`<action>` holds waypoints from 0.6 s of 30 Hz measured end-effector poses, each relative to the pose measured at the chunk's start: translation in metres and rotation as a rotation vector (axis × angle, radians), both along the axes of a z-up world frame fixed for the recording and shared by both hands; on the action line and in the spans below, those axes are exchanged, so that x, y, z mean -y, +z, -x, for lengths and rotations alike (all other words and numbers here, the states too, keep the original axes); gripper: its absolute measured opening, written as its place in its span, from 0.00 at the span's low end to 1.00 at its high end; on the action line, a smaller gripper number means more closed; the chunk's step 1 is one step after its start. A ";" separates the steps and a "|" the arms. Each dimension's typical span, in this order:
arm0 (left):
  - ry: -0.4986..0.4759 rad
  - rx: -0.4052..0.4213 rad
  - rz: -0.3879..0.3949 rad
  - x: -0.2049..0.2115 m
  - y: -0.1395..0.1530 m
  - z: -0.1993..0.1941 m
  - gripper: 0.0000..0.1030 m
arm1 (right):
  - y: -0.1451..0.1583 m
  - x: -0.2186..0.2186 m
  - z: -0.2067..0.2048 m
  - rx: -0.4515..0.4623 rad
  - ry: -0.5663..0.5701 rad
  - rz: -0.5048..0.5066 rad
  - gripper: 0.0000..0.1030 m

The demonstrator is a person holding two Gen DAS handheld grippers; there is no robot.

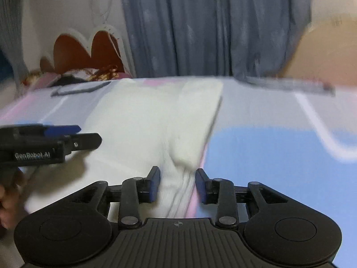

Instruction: Fold small clothes

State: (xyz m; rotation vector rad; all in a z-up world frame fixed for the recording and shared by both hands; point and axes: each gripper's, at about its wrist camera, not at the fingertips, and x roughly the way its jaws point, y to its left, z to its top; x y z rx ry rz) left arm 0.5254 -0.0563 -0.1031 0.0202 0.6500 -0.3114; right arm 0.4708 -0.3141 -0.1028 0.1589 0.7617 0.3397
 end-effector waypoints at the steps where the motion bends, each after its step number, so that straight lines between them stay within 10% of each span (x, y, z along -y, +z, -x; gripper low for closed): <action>1: -0.007 0.004 0.005 -0.003 0.002 0.010 0.55 | 0.007 0.004 0.012 0.028 -0.007 0.000 0.33; 14: 0.070 -0.106 0.017 -0.024 -0.019 0.076 0.59 | 0.026 -0.002 0.095 0.074 -0.001 0.039 0.33; 18: 0.063 -0.120 0.007 -0.024 -0.023 0.080 0.62 | -0.010 -0.013 0.085 -0.024 0.033 0.097 0.30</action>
